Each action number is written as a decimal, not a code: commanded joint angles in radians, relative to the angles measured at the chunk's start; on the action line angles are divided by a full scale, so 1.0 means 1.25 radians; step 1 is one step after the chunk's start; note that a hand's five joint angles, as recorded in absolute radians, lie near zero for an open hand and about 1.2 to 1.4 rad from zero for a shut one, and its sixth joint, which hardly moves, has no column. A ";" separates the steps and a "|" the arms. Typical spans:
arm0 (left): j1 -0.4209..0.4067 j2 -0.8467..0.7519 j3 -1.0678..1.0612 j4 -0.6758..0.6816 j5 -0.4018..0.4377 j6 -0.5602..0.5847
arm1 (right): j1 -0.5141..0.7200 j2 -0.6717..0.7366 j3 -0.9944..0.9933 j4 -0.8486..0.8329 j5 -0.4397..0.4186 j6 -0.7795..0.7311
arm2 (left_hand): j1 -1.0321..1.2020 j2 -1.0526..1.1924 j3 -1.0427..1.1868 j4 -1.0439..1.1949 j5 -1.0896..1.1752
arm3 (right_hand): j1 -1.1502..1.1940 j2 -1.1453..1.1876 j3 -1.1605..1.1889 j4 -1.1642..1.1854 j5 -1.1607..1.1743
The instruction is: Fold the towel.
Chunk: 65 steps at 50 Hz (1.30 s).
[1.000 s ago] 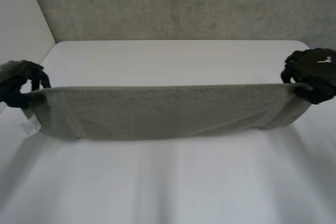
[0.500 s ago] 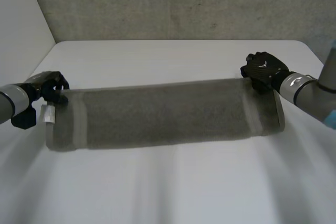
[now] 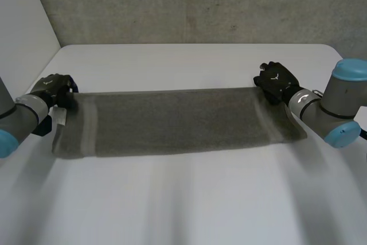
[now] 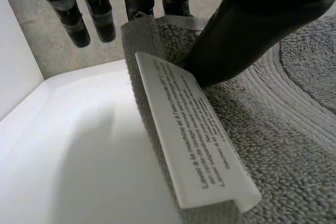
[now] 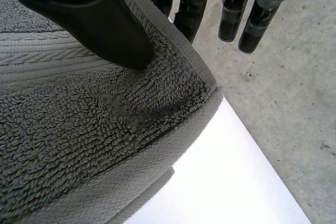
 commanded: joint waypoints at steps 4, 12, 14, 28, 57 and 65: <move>-0.011 0.016 -0.009 0.008 -0.012 0.013 | 0.007 -0.030 0.018 -0.097 0.054 0.047 | -0.883 -0.917 -0.041 -0.047 -0.919 | -0.876 -0.883 -0.035 -0.061 -0.904; -0.016 0.086 -0.049 0.008 -0.029 0.017 | 0.007 -0.184 0.128 -0.216 0.088 0.141 | -0.885 -0.919 -0.041 -0.047 -0.922 | -0.876 -0.883 -0.035 -0.061 -0.904; -0.015 0.110 -0.067 0.007 -0.029 0.016 | 0.005 -0.220 0.157 -0.225 0.091 0.151 | -0.885 -0.919 -0.041 -0.047 -0.922 | -0.876 -0.883 -0.035 -0.061 -0.904; -0.028 0.427 -0.360 0.067 -0.012 0.012 | -0.044 -0.518 0.514 0.015 0.053 0.268 | -0.885 -0.919 -0.041 -0.047 -0.922 | -0.876 -0.883 -0.035 -0.061 -0.904; -0.114 0.394 -0.454 0.159 -0.020 0.007 | -0.111 -0.316 0.546 -0.013 0.038 0.152 | -0.888 -0.921 -0.041 -0.047 -0.924 | -0.565 -0.572 -0.035 -0.061 -0.593; -0.114 0.395 -0.464 0.169 -0.020 0.007 | -0.106 -0.284 0.520 -0.040 0.042 0.151 | -0.888 -0.922 -0.041 -0.047 -0.924 | -0.088 -0.094 -0.035 -0.061 -0.116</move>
